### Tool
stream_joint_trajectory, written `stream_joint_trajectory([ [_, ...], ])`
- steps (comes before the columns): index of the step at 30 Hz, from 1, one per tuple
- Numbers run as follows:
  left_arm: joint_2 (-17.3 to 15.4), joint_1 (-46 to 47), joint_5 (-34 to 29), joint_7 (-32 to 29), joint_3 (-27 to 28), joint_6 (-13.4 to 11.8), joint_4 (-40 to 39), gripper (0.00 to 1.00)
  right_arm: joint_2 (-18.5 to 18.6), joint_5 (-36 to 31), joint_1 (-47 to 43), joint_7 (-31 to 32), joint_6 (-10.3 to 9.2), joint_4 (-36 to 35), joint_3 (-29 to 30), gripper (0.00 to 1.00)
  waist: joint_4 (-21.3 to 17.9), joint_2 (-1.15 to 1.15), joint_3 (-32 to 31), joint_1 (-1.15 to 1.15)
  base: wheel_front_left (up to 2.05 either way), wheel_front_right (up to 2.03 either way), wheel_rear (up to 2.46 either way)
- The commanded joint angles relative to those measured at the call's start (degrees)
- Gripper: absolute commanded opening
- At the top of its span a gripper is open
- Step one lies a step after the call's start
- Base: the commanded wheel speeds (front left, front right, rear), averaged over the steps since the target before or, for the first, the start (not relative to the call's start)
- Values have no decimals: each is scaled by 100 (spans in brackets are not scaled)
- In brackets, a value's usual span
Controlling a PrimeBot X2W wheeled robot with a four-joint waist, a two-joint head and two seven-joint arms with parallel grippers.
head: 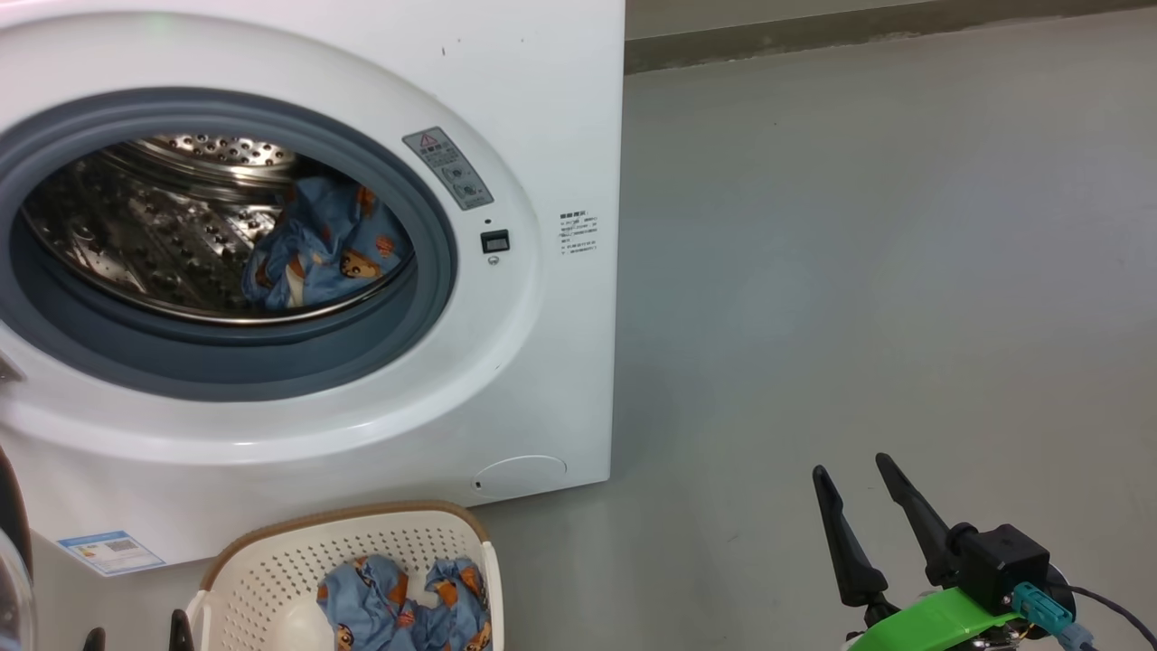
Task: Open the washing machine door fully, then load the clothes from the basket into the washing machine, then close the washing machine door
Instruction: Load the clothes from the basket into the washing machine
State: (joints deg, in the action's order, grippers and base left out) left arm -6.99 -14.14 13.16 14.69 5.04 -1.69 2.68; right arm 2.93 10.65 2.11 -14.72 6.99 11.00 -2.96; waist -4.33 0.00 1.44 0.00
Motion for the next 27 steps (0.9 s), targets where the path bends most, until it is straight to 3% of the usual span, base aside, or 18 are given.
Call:
stream_joint_trajectory([
  [1, -24, 117, -68, 30, 233, 39, -84, 100, -5, 13, 38, -28, 50, -164, -128, 100, 7, 0, 1, 0, 0, 0, 0],
  [27, 230, 190, -243, 30, 460, 295, 107, 100, -5, -18, 44, -28, 50, -171, -122, 100, 104, 0, 67, 0, 0, 0, 0],
])
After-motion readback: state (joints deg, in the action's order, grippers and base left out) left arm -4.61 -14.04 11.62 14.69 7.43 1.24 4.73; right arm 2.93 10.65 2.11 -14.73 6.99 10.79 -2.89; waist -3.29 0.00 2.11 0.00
